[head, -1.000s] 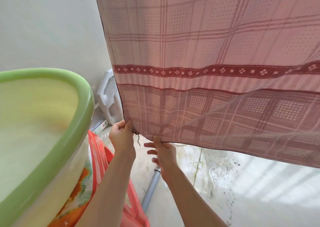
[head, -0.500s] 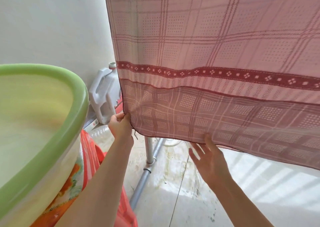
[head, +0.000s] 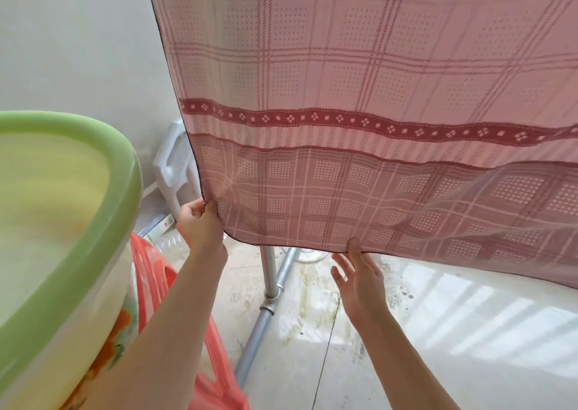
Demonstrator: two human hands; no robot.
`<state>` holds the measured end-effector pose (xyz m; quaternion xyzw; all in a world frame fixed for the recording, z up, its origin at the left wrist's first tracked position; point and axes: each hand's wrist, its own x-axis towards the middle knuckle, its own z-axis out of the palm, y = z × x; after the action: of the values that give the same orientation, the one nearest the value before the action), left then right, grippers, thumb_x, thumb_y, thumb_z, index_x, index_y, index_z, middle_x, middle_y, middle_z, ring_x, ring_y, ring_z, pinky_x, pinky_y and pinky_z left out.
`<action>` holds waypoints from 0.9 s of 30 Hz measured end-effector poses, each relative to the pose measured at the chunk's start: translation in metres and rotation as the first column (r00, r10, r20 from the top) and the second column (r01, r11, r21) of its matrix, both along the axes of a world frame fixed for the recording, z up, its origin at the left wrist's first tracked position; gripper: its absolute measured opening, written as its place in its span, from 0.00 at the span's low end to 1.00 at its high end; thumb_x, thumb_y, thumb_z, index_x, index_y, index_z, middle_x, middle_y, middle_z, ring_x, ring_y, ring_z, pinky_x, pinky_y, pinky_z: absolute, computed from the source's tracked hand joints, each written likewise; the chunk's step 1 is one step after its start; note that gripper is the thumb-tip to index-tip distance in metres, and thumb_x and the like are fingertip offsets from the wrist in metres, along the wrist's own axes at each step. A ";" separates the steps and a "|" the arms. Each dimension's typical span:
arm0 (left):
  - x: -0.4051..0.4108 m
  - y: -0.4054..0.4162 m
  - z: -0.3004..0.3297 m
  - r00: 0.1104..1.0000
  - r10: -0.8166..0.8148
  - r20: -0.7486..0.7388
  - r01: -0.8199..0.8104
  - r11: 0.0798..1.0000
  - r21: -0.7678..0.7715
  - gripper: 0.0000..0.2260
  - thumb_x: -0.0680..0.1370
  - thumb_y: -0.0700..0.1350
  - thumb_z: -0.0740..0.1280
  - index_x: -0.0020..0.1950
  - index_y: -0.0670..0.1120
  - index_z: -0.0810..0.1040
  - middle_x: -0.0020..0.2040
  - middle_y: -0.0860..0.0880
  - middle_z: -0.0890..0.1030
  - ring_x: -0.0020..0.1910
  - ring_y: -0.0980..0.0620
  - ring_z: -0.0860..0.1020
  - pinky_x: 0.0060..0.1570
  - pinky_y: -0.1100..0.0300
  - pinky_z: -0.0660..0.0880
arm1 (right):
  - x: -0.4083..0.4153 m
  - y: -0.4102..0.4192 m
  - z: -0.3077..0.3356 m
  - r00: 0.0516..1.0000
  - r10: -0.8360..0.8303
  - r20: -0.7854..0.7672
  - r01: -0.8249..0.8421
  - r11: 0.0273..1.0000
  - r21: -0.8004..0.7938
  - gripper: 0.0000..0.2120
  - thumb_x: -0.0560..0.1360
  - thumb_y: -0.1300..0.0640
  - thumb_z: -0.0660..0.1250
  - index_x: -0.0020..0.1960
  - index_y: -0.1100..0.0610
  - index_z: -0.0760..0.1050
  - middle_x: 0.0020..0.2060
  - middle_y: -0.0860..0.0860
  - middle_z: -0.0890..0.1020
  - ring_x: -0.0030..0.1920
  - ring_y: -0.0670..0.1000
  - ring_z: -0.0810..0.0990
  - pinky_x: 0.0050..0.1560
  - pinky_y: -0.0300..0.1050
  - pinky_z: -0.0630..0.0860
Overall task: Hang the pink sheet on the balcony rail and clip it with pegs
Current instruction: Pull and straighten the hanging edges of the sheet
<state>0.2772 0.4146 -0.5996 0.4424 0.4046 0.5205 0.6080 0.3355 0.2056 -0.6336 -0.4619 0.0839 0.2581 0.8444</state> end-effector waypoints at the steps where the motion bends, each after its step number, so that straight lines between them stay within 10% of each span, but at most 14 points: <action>1: 0.001 0.001 -0.001 1.000 0.004 0.005 -0.004 1.000 -0.005 0.11 0.75 0.34 0.64 0.38 0.48 0.70 0.36 0.50 0.74 0.33 0.58 0.72 0.30 0.73 0.70 | 0.000 0.001 -0.001 1.000 -0.004 0.000 0.004 1.000 0.004 0.05 0.76 0.54 0.64 0.48 0.52 0.78 0.44 0.48 0.80 0.48 0.50 0.78 0.47 0.44 0.74; 7: 0.006 -0.005 -0.005 1.000 0.001 0.030 0.000 1.000 -0.020 0.09 0.75 0.34 0.65 0.39 0.46 0.71 0.36 0.50 0.75 0.34 0.58 0.73 0.32 0.71 0.71 | 0.013 -0.007 -0.006 1.000 -0.025 0.006 0.025 1.000 -0.006 0.05 0.76 0.55 0.64 0.49 0.55 0.78 0.48 0.50 0.81 0.55 0.52 0.78 0.46 0.43 0.74; 12: -0.003 -0.005 -0.012 0.994 -0.094 0.052 0.097 0.993 -0.060 0.04 0.75 0.33 0.64 0.47 0.40 0.74 0.38 0.47 0.76 0.38 0.52 0.74 0.38 0.63 0.73 | 0.023 -0.021 -0.004 0.959 0.015 -0.282 0.087 0.935 0.344 0.20 0.80 0.59 0.58 0.68 0.68 0.64 0.68 0.63 0.68 0.69 0.59 0.68 0.55 0.36 0.74; 21: -0.022 -0.032 0.002 0.929 -0.316 0.190 0.344 0.930 -0.133 0.08 0.78 0.36 0.60 0.42 0.45 0.75 0.32 0.53 0.75 0.32 0.58 0.72 0.35 0.66 0.73 | 0.036 -0.031 0.028 0.999 0.043 0.029 -0.051 0.886 0.461 0.14 0.57 0.59 0.75 0.42 0.53 0.77 0.53 0.50 0.78 0.60 0.51 0.73 0.60 0.54 0.70; 27: -0.026 -0.057 -0.004 0.892 -0.418 0.171 0.449 0.866 -0.222 0.05 0.77 0.38 0.64 0.42 0.45 0.75 0.39 0.51 0.78 0.42 0.54 0.75 0.47 0.56 0.72 | 0.027 -0.035 0.009 0.988 -0.067 -0.136 0.110 0.937 0.332 0.04 0.75 0.59 0.65 0.49 0.55 0.77 0.47 0.47 0.82 0.55 0.48 0.77 0.51 0.46 0.72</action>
<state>0.2515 0.3577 -0.6040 0.4087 0.3219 0.3390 0.7838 0.3623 0.1711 -0.6251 -0.2891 0.1109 0.2583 0.9151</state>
